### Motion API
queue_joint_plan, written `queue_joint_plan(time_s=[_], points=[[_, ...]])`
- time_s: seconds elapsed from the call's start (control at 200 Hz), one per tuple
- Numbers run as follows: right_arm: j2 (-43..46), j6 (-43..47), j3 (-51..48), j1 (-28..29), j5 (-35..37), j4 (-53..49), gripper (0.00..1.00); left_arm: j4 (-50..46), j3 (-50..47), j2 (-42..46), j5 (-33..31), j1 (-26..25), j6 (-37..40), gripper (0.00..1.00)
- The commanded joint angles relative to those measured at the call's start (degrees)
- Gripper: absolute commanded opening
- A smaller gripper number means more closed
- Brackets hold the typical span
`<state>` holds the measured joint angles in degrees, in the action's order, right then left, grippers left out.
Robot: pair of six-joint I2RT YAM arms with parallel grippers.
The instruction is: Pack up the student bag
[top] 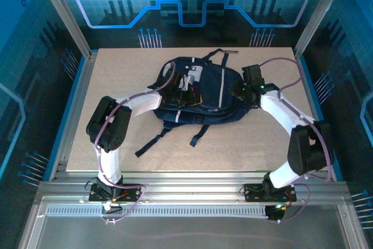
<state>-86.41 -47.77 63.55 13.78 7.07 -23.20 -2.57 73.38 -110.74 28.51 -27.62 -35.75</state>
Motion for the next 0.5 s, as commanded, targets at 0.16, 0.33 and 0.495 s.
queue_joint_plan(time_s=[0.16,0.33,0.495], points=[[12.2,-1.59,-6.82,8.0,-1.13,-5.41,0.49,7.27,0.79,-1.72,1.97,-0.94,-5.05,0.0],[9.84,-3.21,-8.21,13.18,-1.86,-3.12,0.46,9.96,0.61,-0.47,2.19,-1.26,-8.24,0.0],[4.76,-1.11,-5.96,15.16,-1.69,-1.72,0.5,11.58,0.77,0.77,1.98,-2.07,-10.0,0.0]])
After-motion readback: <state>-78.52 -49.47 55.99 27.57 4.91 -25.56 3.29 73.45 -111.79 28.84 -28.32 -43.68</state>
